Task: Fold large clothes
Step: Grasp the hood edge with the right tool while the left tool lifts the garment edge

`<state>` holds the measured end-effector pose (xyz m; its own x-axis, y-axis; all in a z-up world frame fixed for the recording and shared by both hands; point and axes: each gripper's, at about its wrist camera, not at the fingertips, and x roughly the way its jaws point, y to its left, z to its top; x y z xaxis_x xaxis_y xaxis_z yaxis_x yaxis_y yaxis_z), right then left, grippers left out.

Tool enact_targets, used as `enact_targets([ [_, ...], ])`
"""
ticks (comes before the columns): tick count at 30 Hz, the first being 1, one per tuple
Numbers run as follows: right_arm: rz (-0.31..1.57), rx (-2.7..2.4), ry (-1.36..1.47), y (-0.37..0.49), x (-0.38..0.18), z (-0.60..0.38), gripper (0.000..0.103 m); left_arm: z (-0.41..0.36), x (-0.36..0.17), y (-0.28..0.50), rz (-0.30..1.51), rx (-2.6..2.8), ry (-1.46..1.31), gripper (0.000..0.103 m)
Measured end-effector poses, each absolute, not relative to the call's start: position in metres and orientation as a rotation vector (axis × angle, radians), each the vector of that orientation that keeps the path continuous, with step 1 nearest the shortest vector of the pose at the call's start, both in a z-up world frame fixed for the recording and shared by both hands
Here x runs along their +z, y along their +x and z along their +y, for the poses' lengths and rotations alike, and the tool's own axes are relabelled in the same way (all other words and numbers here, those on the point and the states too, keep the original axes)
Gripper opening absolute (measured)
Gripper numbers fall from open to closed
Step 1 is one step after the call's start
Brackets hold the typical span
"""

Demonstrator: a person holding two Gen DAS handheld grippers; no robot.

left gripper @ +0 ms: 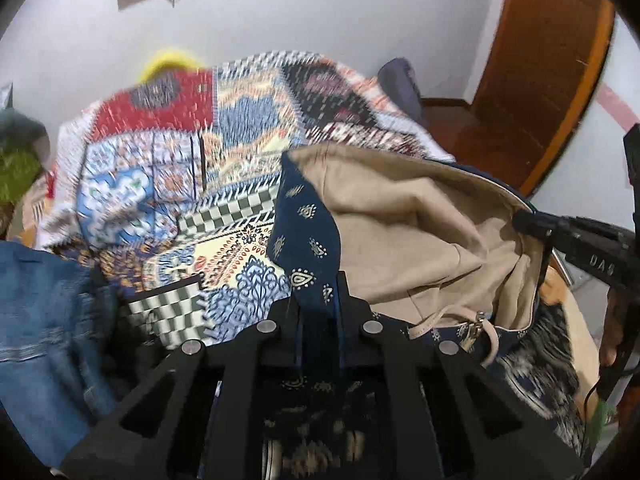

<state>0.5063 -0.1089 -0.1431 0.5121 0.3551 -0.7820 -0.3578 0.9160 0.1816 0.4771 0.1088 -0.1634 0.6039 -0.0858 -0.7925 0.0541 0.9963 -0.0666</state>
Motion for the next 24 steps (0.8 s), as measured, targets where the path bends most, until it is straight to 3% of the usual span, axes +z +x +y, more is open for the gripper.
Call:
enact_targets([
  [8,0.868,0.484,-0.027,0.419,-0.107,-0.137,0.008,0.093,-0.121,0.383,0.872,-0.169,-0.039,0.010],
  [17,1.008,0.450,-0.007,0.356,-0.172,-0.170,0.008,0.098,-0.195,0.306,1.042,-0.178,-0.078,0.011],
  [24,1.083,0.394,0.004,0.347,-0.220,-0.185,0.009,0.095,-0.236,0.286,1.095,-0.101,-0.066,0.021],
])
